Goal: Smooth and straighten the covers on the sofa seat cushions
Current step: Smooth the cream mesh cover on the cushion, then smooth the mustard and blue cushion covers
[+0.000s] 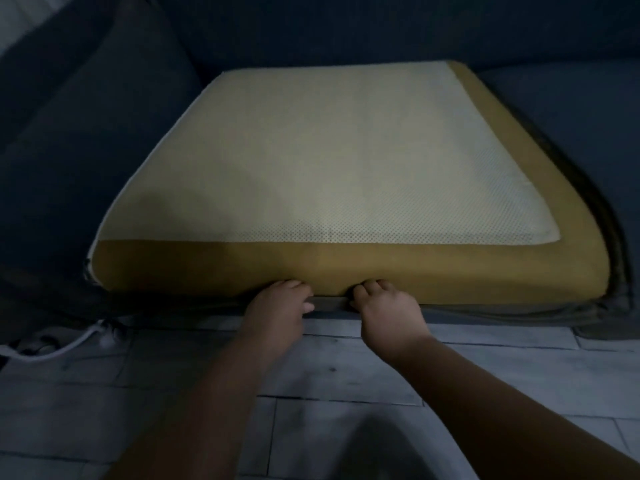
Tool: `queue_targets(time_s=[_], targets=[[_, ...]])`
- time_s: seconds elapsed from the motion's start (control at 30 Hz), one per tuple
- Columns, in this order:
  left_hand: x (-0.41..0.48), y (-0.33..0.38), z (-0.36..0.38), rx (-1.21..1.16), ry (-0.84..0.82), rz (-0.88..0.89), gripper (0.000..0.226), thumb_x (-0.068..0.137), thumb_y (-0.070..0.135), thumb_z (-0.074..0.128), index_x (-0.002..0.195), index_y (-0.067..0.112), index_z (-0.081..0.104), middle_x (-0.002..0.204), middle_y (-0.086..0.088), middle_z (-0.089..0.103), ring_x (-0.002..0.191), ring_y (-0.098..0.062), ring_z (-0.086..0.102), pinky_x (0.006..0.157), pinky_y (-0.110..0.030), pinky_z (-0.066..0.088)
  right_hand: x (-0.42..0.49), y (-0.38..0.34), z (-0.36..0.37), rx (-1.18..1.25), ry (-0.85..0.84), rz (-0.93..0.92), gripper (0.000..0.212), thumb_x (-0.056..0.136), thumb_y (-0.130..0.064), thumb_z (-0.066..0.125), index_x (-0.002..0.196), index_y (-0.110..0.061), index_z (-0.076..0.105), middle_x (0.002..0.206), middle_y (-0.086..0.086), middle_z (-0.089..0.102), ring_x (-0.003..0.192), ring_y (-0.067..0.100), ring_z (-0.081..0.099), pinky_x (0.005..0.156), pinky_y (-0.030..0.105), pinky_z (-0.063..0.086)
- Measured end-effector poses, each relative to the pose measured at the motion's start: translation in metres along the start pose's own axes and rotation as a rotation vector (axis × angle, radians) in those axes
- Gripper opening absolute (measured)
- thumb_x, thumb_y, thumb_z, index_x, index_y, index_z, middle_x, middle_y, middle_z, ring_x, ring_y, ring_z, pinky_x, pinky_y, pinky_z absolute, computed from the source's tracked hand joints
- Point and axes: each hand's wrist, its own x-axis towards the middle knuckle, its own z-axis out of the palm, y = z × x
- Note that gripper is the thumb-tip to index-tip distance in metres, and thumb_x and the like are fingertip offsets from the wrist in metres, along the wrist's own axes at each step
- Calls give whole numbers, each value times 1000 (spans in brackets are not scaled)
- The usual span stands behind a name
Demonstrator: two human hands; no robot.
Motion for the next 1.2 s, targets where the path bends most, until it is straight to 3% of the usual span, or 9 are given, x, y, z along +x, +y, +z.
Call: queue_targets(time_s=[0.13,0.3,0.4,0.5,0.67,0.87,1.07,1.2], targets=[[-12,25,-39,-100,-40,-12,24,99,12,48,76,10,54,76,3,45,75,-14,45,60,-29,29,-14,0,-41,25,-46,20,33,95,-15,42,127,-16,48,126,3,53,112,23,49,70,28,36],[-33,64,-89,-98,-191,-48,25,100,18,45,87,2,59,85,0,47,81,-15,47,62,-27,30,-48,6,-106,21,-168,-32,27,97,-19,42,121,-16,53,121,5,57,107,24,53,74,30,41],[-47,87,-136,-119,-291,-87,24,99,20,47,81,10,59,86,-3,55,83,-18,52,68,-27,38,-61,0,-165,-34,-293,-77,24,99,-24,41,112,-14,59,111,7,62,98,25,58,71,29,41],[-62,112,-199,-141,-318,-115,33,98,21,49,65,20,47,73,2,50,75,-16,49,60,-25,33,-67,-7,-229,-71,-365,-102,29,101,-32,39,110,-14,60,109,8,63,92,23,57,73,29,42],[-69,147,-321,-55,-377,-65,24,99,27,47,76,26,54,90,3,57,86,-15,52,72,-30,41,-76,-19,-341,-70,-300,-112,31,99,-34,41,114,-17,61,112,7,62,95,24,55,77,30,43],[-69,182,-423,67,-267,-32,16,99,29,46,90,25,58,101,2,59,97,-18,53,87,-35,44,-94,-24,-449,5,-175,-40,31,100,-31,39,117,-15,59,116,9,59,94,25,53,75,30,39],[-58,203,-493,85,-180,37,26,98,24,44,73,25,49,83,3,53,87,-20,53,73,-34,40,-96,-22,-522,35,-77,-15,26,100,-27,39,112,-14,58,114,11,59,92,25,53,73,31,38],[-39,210,-551,174,-211,88,23,100,25,43,79,24,51,88,3,53,87,-19,52,76,-34,41,-84,-21,-572,56,-21,-9,23,100,-31,40,109,-20,58,102,4,59,87,19,55,75,34,46]])
